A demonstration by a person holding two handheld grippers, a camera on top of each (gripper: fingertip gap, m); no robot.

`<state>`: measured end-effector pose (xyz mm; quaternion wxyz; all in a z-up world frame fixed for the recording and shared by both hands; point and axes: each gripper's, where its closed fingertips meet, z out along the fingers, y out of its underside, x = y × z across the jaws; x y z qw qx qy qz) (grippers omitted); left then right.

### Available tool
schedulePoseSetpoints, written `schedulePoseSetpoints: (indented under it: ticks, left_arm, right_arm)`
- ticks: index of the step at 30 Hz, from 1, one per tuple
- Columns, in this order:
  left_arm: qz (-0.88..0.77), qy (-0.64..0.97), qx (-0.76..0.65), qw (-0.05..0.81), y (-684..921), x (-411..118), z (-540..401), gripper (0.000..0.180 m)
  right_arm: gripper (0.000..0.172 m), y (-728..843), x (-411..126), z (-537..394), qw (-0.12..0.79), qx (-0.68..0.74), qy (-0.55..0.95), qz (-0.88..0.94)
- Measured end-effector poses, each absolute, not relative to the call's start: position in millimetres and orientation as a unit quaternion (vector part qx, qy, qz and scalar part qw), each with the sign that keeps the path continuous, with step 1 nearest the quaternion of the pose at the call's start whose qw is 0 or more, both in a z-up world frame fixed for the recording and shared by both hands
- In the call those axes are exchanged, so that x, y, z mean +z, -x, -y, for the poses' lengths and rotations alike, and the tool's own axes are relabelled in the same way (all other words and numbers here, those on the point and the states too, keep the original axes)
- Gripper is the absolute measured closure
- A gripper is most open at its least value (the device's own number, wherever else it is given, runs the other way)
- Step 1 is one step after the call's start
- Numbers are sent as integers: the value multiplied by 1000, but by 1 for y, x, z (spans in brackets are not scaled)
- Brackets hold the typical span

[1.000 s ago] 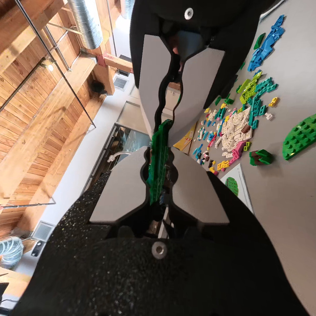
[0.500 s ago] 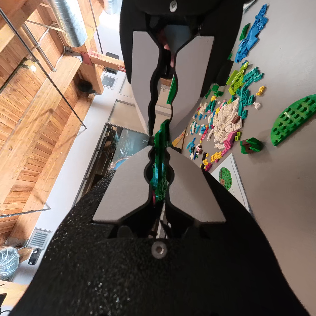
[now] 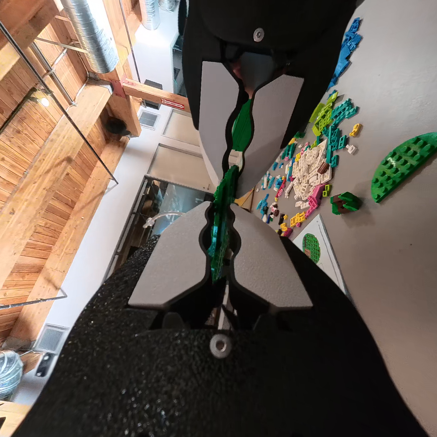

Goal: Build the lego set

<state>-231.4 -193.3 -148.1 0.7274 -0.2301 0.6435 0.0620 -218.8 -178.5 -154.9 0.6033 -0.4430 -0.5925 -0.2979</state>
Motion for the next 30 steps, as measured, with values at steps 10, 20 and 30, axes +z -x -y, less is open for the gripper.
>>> schedulePoseSetpoints:
  ticks: [10, 20, 30]
  left_arm:
    - [-618, 232, 43, 750, 231, -141, 195, 166]
    - [-605, 247, -122, 747, 239, -132, 211, 157]
    - [-604, 273, -200, 722, 242, -132, 212, 157]
  right_arm:
    - [166, 217, -150, 178, 625, -292, 445, 572]
    - [165, 208, -148, 177, 632, -316, 438, 556]
    - [166, 207, -141, 179, 606, -428, 367, 561]
